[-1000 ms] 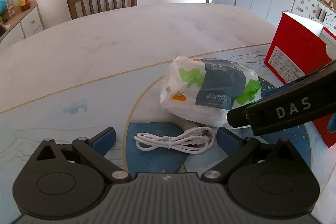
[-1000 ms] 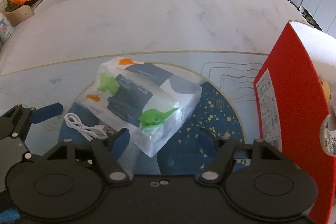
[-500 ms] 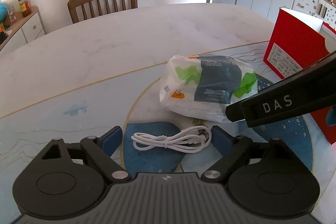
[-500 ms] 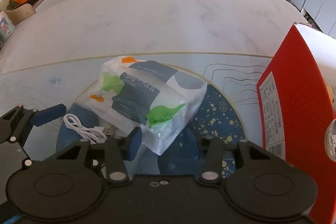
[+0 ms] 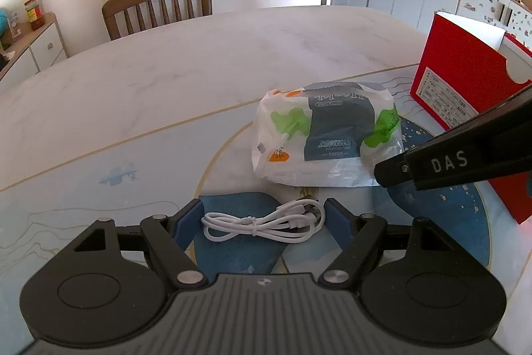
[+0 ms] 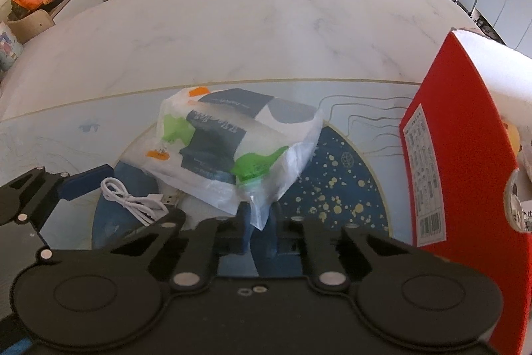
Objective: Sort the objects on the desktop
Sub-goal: 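Grasp the white cable with the left tool while the right tool grasps the white-green packet, then lift both held items and carry them over the red shoebox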
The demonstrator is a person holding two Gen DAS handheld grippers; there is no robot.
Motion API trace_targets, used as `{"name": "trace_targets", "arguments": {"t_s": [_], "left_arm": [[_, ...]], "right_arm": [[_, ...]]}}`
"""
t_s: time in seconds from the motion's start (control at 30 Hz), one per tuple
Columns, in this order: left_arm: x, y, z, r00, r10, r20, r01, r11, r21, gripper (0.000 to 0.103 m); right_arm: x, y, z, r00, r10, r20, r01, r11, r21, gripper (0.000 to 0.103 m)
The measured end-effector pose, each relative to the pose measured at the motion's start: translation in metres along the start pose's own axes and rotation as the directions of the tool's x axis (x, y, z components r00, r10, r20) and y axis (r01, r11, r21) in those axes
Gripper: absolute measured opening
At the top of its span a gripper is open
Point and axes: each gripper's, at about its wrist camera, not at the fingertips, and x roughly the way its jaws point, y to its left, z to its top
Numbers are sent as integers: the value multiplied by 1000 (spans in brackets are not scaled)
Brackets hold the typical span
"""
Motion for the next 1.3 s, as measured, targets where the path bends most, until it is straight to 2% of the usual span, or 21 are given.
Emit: {"name": "trace_targets", "arguments": {"t_s": [0.3, 0.7, 1.3], "left_arm": [[-5, 0, -3, 1000, -6, -16, 6, 1000, 4, 78], [-25, 3, 0, 1000, -4, -13, 4, 1000, -4, 77], [-86, 1, 10, 998, -47, 38, 48, 999, -3, 77]], "right_arm": [[-17, 0, -5, 1000, 0, 21, 0, 1000, 11, 7], [-49, -5, -10, 996, 14, 92, -17, 999, 29, 4], [-104, -21, -28, 983, 42, 178, -56, 996, 74, 0]]}}
